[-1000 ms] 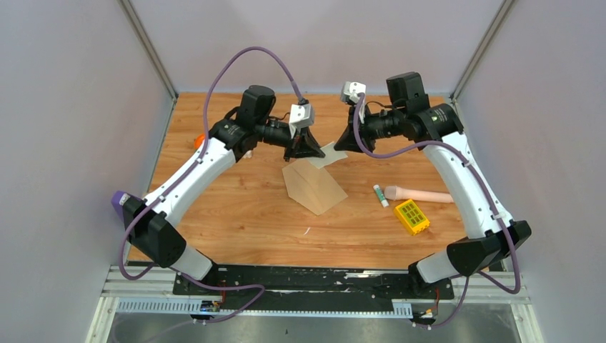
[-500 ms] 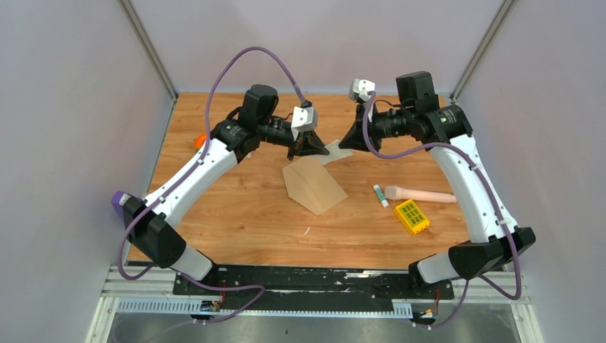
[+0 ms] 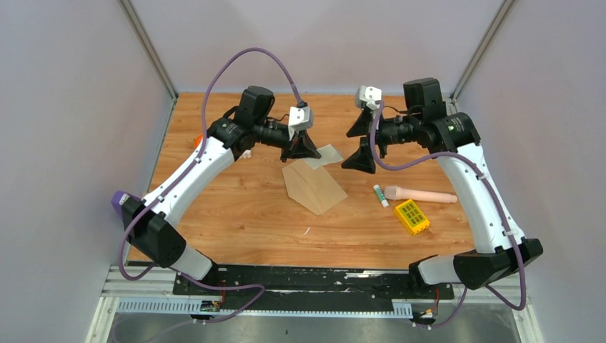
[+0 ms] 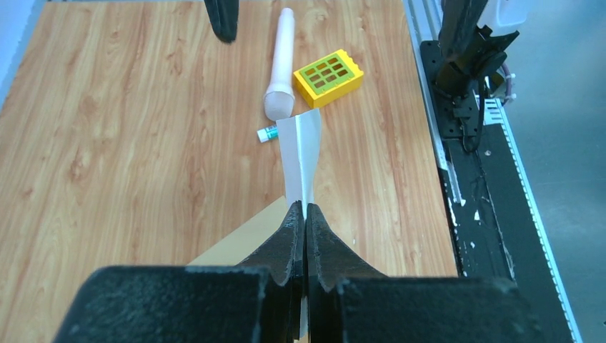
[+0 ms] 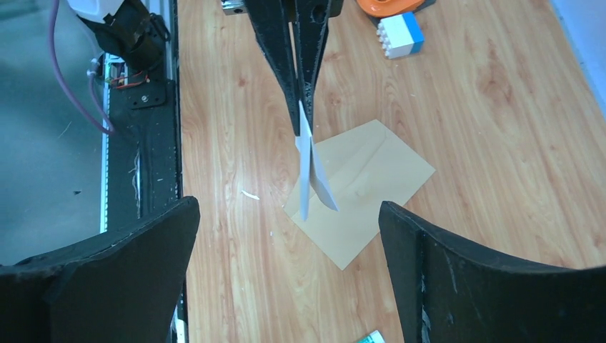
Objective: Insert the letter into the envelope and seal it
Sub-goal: Fold the letter.
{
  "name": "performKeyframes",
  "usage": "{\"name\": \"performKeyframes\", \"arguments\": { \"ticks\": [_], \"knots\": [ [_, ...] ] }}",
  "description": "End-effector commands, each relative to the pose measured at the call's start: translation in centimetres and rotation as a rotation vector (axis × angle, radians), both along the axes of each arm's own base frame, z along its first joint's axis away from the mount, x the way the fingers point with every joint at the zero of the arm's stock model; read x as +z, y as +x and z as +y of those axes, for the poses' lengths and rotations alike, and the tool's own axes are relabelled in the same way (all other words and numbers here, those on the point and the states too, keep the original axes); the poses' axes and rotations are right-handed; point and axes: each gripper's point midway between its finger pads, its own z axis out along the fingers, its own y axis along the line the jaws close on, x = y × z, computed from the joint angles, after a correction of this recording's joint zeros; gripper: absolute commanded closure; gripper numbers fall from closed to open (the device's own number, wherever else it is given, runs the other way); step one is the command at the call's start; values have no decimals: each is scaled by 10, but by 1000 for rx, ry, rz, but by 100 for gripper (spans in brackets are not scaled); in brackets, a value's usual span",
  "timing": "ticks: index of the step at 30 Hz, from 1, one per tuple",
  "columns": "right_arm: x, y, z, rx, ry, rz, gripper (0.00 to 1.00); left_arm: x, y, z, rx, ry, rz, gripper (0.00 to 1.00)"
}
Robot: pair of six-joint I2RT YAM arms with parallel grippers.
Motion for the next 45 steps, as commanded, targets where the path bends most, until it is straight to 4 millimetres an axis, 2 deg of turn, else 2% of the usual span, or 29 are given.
{"name": "performKeyframes", "arguments": {
  "ticks": [1, 6, 12, 16, 18, 20, 21, 23, 24, 25, 27, 29, 31, 32, 38, 42, 45],
  "knots": [
    [-8, 7, 9, 15, 6, -7, 0, 9, -8, 2, -11, -12, 4, 100],
    [-14, 18, 16, 1, 13, -15, 0, 11, -15, 1, -43, -29, 16, 100],
    [-34, 13, 35, 53, -11, 46, 0, 12, -18, 1, -56, -38, 25, 100],
    [-40, 13, 42, 68, -16, 60, 2, 13, -21, 1, -69, -44, 34, 100],
    [-38, 15, 44, 66, -15, 60, 14, 11, -22, 1, -71, -44, 37, 100],
    [-36, 16, 44, 62, -15, 55, 35, 12, -21, 1, -68, -44, 32, 100],
    [-34, 16, 43, 61, -14, 50, 53, 13, -22, 2, -67, -44, 30, 100],
    [-33, 16, 42, 56, -18, 40, 82, 13, -22, 2, -64, -43, 26, 99],
    [-33, 17, 41, 51, -22, 33, 95, 12, -21, 2, -59, -41, 21, 96],
    [-33, 17, 40, 45, -27, 28, 100, 12, -21, 3, -56, -39, 18, 81],
    [-33, 17, 36, 35, -36, 15, 100, 11, -19, 4, -46, -33, 12, 65],
    [-32, 15, 32, 25, -44, -4, 100, 10, -18, 5, -40, -26, 5, 54],
    [-28, 12, 27, 14, -49, -36, 100, 10, -18, 6, -35, -21, -3, 52],
    [-27, 11, 25, 8, -52, -46, 100, 9, -17, 6, -33, -18, -11, 53],
    [-14, 7, 17, -18, -52, -97, 100, 5, -13, 6, -26, -3, -7, 77],
    [-9, 7, 13, -31, -55, -120, 100, 3, -11, 5, -20, 6, -5, 100],
    [-8, 7, 12, -32, -58, -130, 100, 4, -12, 5, -29, 3, -8, 100]
  ]
}}
